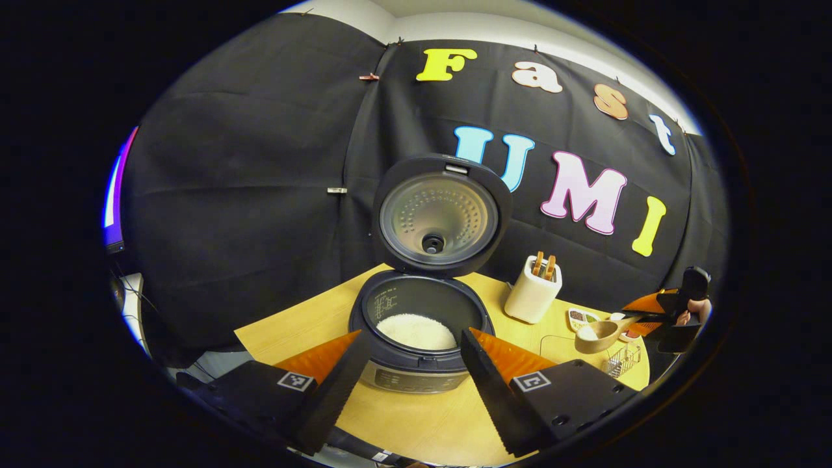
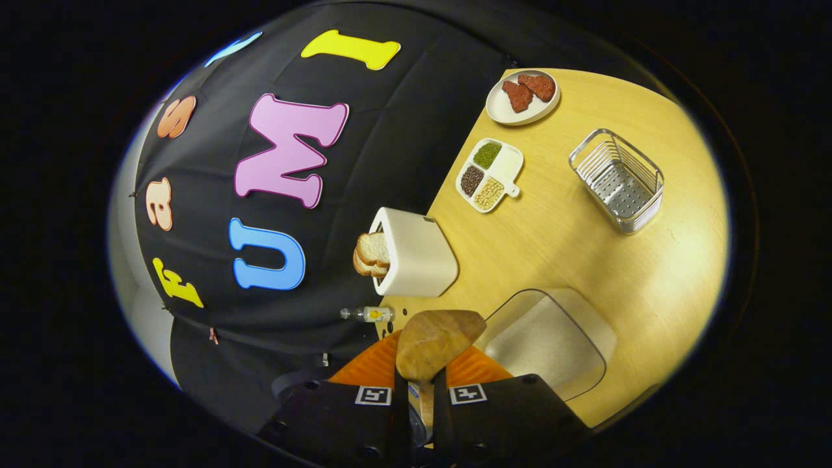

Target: Close the left gripper, press the button to open the rice cooker; take a wooden spoon from the chopstick holder with the right hand, scoop a spoonful of rice and pour it into the rice cooker, then put the wooden spoon back into the chopstick holder.

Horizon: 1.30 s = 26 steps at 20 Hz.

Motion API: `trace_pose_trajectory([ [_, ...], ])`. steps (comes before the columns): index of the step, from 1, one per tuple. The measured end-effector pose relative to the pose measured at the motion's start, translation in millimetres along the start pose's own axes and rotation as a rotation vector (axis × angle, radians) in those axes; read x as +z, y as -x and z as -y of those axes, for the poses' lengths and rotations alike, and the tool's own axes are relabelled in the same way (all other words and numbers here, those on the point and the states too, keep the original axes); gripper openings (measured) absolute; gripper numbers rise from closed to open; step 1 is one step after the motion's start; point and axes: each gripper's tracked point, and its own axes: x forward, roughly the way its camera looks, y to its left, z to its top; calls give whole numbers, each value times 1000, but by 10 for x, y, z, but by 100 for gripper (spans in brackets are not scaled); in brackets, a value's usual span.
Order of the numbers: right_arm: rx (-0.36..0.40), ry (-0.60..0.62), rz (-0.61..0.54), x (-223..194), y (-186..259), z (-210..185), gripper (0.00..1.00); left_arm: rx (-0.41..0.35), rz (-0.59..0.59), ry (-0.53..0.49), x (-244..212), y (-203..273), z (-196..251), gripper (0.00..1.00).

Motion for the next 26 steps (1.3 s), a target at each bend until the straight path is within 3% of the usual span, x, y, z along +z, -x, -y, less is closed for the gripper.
trace_pose_trajectory([
  [9, 92, 12, -78, -733, -317, -810, 18, 28, 19, 16, 64, -31, -419, 92],
  [14, 154, 80, -112, -1262, -566, -1227, 18, 47, 17, 12, 76, -74, -715, 95],
  [17, 166, 172, -117, -1543, -701, -1373, 18, 58, 13, 22, 100, -110, -914, 92],
  [18, 170, 211, -116, -1642, -735, -1412, 18, 63, 13, 26, 113, -123, -975, 95],
  [26, 205, 593, -67, -2317, -998, -1595, 18, 69, -6, 87, 98, -196, -1242, 95],
])
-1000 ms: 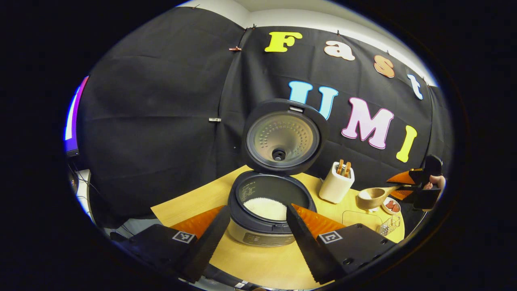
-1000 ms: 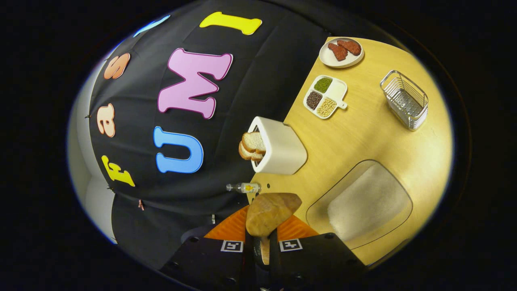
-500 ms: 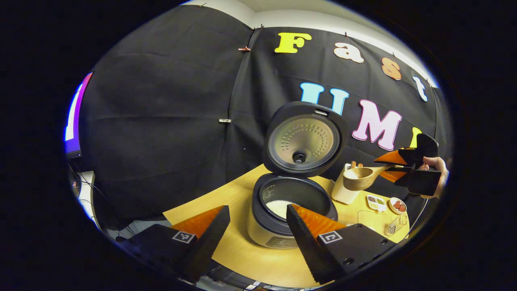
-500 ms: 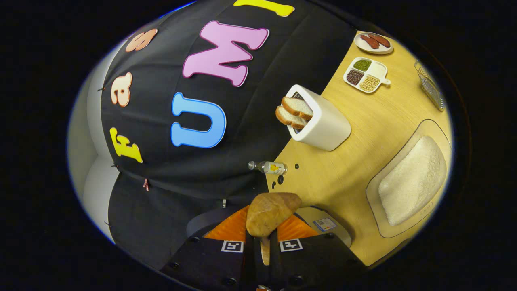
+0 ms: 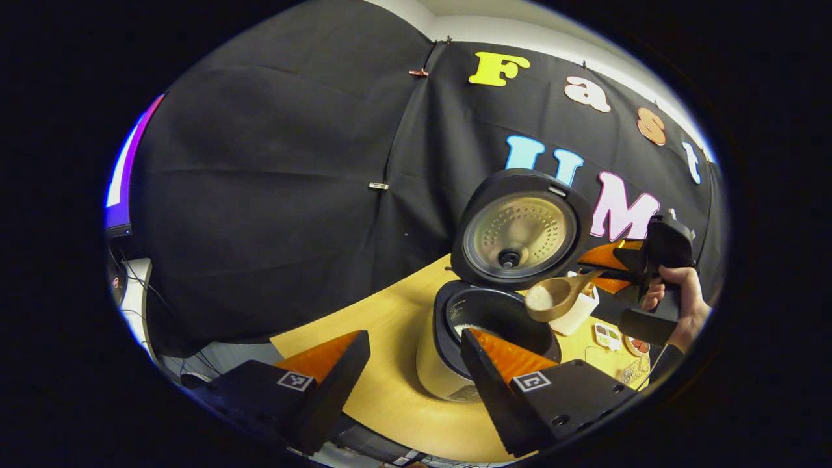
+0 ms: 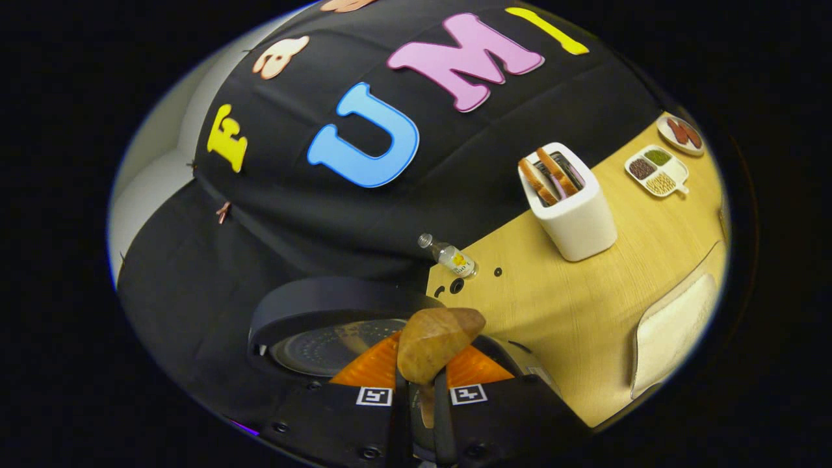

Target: Close the left gripper, press the button to open the rice cooker; take a wooden spoon from the chopstick holder with the right hand, scoop a spoonful of rice and pour it into the rice cooker, then put the wooden spoon back into the chopstick holder.

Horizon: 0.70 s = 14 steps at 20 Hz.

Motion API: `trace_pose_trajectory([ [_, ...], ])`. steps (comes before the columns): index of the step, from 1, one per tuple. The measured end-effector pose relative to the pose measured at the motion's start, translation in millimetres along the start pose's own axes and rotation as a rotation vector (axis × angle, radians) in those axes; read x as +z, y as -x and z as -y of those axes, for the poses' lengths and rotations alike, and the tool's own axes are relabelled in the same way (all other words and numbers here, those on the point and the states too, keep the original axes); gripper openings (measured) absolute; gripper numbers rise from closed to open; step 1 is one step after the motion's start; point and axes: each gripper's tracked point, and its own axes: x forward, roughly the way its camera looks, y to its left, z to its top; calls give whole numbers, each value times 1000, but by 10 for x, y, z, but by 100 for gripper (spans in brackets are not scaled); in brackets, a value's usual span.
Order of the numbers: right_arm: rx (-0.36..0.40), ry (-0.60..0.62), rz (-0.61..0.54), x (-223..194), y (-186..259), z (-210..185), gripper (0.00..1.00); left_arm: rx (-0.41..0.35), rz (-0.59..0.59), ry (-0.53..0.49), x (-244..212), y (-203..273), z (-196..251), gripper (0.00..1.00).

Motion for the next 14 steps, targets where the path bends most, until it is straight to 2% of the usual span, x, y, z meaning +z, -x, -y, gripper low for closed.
trace_pose_trajectory([
  [5, 22, 363, 50, -189, -95, -214, 17, -13, -9, -18, -27, -48, -63, 95],
  [9, 68, 551, 40, -444, -97, -326, 17, -18, -12, -27, -62, -17, -52, 95],
  [10, 85, 604, 38, -488, -86, -366, 17, -19, -14, -24, -69, -14, -42, 92],
  [11, 103, 643, 39, -524, -75, -407, 17, -21, -17, -23, -91, -13, -35, 95],
  [14, 139, 746, 6, -727, -76, -376, 17, -33, -29, -44, -137, -4, 4, 95],
])
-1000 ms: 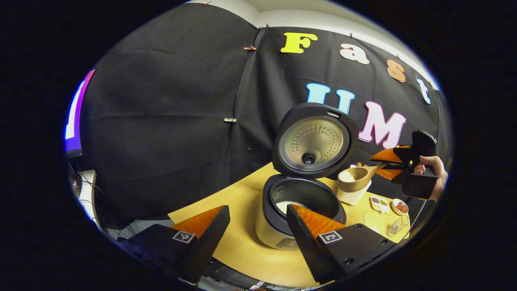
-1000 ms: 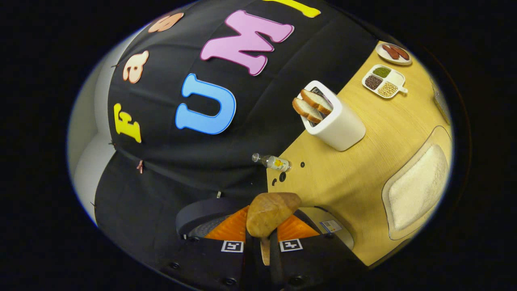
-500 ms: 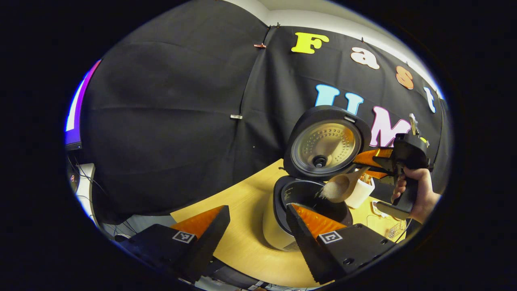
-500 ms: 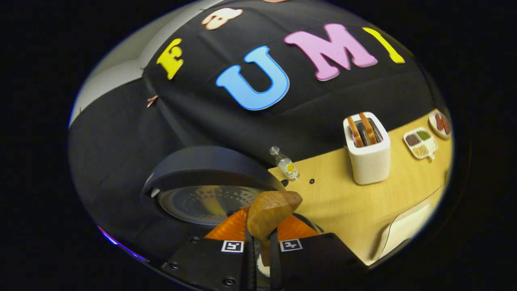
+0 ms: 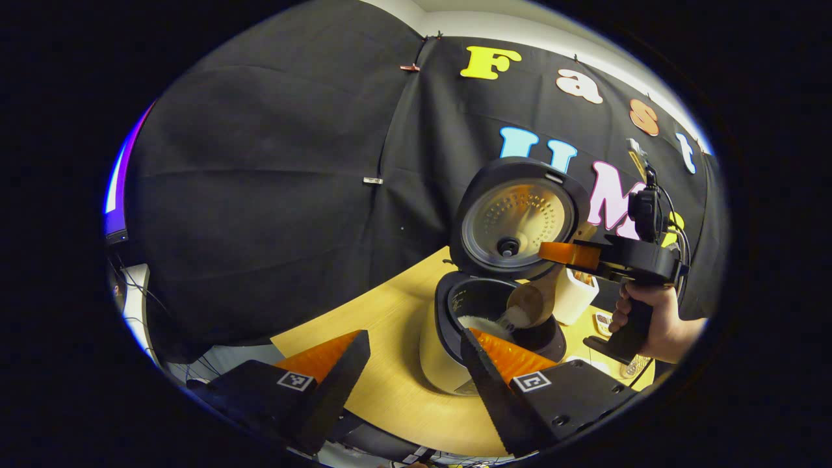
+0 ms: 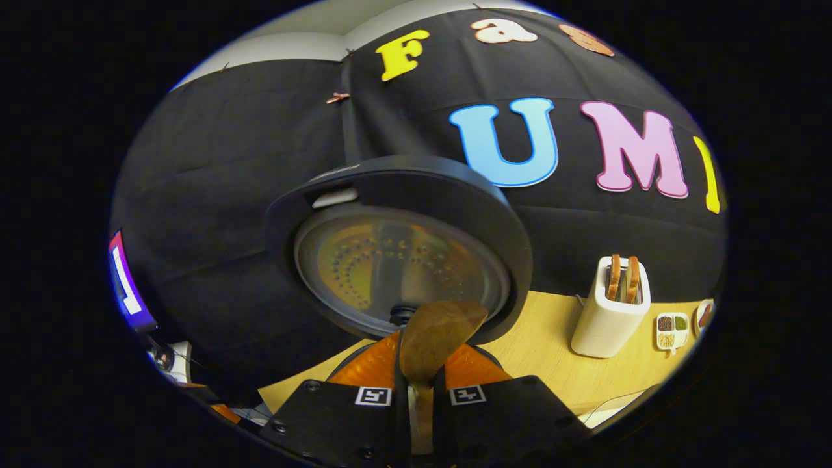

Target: Close the left gripper, press the button to open the rice cooker; take a wooden spoon from the chopstick holder with the right hand, scoop a spoonful of rice and pour it into the rice cooker, then put the wooden spoon back into the chopstick holder.

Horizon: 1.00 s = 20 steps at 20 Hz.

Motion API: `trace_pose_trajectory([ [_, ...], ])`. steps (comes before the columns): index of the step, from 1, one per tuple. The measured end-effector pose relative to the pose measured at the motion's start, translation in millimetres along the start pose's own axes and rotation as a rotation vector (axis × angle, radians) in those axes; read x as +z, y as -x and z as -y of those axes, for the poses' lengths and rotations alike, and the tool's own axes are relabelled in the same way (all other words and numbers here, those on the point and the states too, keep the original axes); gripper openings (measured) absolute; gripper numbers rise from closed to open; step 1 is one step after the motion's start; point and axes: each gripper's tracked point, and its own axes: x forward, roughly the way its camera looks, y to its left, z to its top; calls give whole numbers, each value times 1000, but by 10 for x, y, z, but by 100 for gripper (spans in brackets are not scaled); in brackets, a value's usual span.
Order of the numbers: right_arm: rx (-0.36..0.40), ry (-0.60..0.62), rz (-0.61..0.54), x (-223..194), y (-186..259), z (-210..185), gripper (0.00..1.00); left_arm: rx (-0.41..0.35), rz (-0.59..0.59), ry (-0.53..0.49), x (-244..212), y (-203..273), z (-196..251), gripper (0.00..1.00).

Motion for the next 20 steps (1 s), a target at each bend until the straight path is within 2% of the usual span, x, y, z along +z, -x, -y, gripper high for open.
trace_pose_trajectory([
  [9, 175, 261, 3, -203, 173, -282, 17, -2, 23, -27, 48, 25, 60, 95],
  [10, 190, 281, 1, -248, 199, -292, 13, -3, 26, -32, 57, 20, 76, 95],
  [11, 204, 287, -4, -286, 220, -297, 17, -4, 31, -48, 57, 15, 99, 95],
  [14, 197, 245, -10, -286, 284, -243, 18, 9, 54, -107, 120, 15, 99, 96],
  [17, 177, 183, 27, -109, 336, -169, 18, -8, 58, -94, 119, 38, 185, 95],
  [20, 152, 62, 45, 55, 402, -57, 18, -14, 59, -93, 108, 77, 292, 95],
])
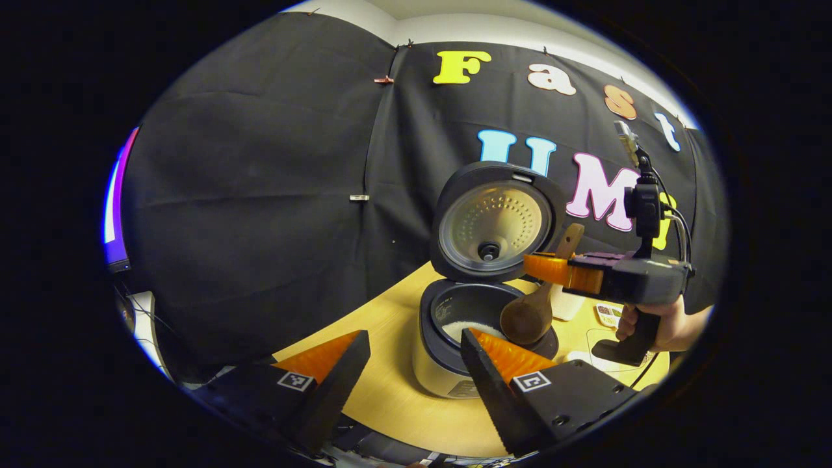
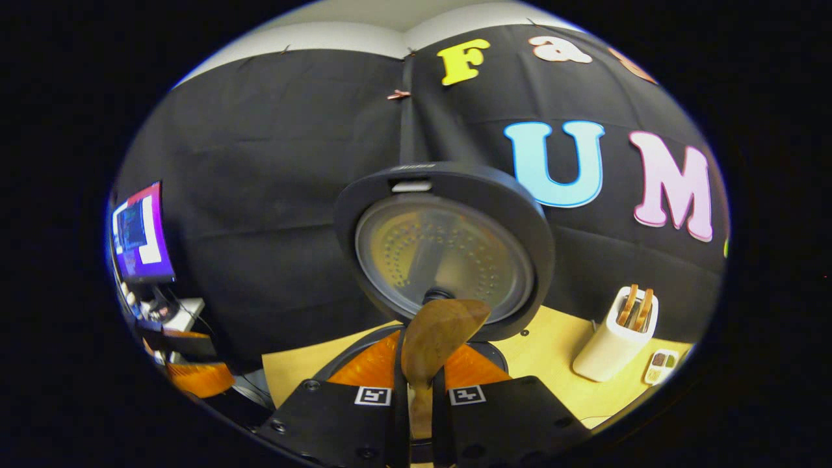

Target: Close the left gripper, press the button to open the rice cooker; take a wooden spoon from the chopstick holder with the right hand, scoop a spoonful of rice and pour it into the rice cooker, then put the wooden spoon back into the chopstick holder.

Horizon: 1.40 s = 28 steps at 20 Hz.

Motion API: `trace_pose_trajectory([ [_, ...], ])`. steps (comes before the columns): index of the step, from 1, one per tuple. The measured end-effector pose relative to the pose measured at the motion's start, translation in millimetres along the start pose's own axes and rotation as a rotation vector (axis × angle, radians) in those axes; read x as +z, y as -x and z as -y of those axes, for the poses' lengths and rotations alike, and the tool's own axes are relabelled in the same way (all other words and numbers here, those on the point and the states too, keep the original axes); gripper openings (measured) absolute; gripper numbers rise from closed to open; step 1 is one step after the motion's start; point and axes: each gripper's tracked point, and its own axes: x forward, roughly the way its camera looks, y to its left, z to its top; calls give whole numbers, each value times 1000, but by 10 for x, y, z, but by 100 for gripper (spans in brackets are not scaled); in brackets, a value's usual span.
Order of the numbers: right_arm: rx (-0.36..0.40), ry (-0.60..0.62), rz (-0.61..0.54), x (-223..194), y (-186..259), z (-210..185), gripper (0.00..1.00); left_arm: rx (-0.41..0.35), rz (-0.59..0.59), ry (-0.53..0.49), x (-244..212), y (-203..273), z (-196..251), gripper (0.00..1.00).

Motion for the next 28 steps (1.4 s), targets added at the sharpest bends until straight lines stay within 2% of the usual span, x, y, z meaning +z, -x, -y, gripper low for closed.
trace_pose_trajectory([
  [1, -15, -40, 13, 65, 31, 69, 13, -6, 1, 5, 2, 19, 46, 95],
  [2, -32, -79, 24, 175, 79, 145, 17, -13, 0, 13, 5, 29, 99, 95],
  [7, -144, -259, 88, 408, 517, 709, 17, -46, 6, 34, 21, 102, 383, 95],
  [10, -244, -340, 117, 504, 903, 1260, 17, -70, 18, 32, 91, 109, 575, 95],
  [11, -286, -351, 122, 498, 1053, 1468, 17, -78, 20, 30, 99, 92, 648, 92],
  [12, -328, -359, 131, 497, 1206, 1636, 17, -84, 22, 27, 120, 85, 707, 95],
  [14, -408, -392, 159, 495, 1528, 1995, 18, -100, 23, 25, 148, 64, 863, 95],
  [18, -573, -446, 205, 359, 2186, 2765, 17, -128, 19, 41, 173, 9, 1170, 95],
  [19, -613, -461, 212, 324, 2363, 2944, 17, -133, 14, 54, 163, 6, 1261, 92],
  [21, -690, -494, 235, 256, 2691, 3269, 17, -147, 7, 79, 151, 23, 1445, 95],
  [23, -765, -526, 263, 197, 2984, 3590, 17, -146, 5, 83, 149, 34, 1595, 92],
  [24, -800, -547, 274, 147, 3119, 3731, 17, -144, 1, 79, 140, 47, 1657, 95],
  [28, -924, -624, 309, -120, 3548, 4248, 18, -123, -8, 67, 153, 108, 1820, 95],
])
